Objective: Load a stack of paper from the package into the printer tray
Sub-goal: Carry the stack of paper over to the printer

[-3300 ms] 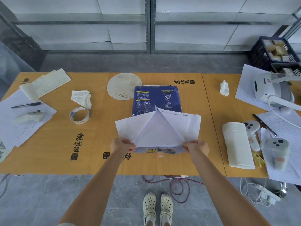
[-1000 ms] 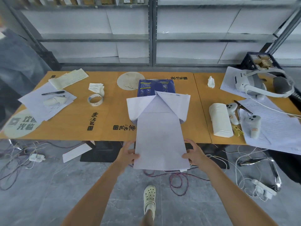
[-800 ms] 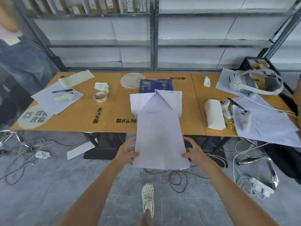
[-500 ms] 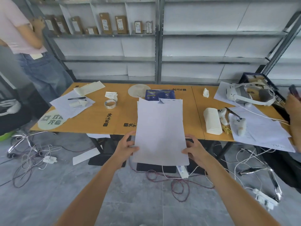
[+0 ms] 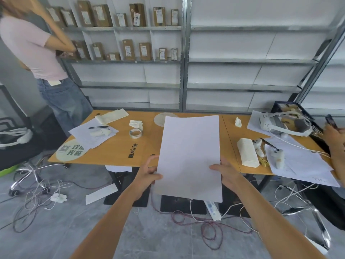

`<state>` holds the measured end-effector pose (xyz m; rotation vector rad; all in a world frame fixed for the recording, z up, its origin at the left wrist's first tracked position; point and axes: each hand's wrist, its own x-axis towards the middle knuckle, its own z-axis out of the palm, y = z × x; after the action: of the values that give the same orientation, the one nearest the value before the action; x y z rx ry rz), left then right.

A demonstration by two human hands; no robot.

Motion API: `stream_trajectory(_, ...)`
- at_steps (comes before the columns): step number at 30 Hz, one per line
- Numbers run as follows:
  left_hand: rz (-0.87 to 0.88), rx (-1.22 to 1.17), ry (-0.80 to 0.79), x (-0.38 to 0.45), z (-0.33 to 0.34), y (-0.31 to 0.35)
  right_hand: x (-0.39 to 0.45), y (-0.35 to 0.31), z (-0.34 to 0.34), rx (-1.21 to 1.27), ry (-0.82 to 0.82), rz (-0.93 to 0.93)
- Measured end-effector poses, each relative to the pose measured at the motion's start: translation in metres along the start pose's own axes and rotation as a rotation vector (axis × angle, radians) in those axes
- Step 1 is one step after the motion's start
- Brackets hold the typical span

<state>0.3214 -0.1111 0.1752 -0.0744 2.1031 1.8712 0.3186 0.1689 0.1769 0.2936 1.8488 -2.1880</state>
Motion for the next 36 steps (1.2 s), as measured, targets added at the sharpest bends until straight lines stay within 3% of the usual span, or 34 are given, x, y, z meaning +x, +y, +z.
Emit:
stream_trajectory(7,0.009,-0.137,0.046,0.009,-0.026,0.007,0.004,-0.013,0.029,-0.063,-0.118,-0.046)
stream_trajectory(13,0.084,-0.096,0.102,0.014,-0.066,0.012,0.021,-0.013,0.071,-0.077,-0.131,-0.089)
stream_trajectory(23,0.128,-0.094,0.321,-0.014,-0.177,0.007,0.085,-0.011,0.197,-0.164,-0.186,-0.066)
stream_trajectory(36,0.058,-0.208,0.824,-0.111,-0.35,-0.046,0.141,0.016,0.442,-0.325,-0.659,-0.013)
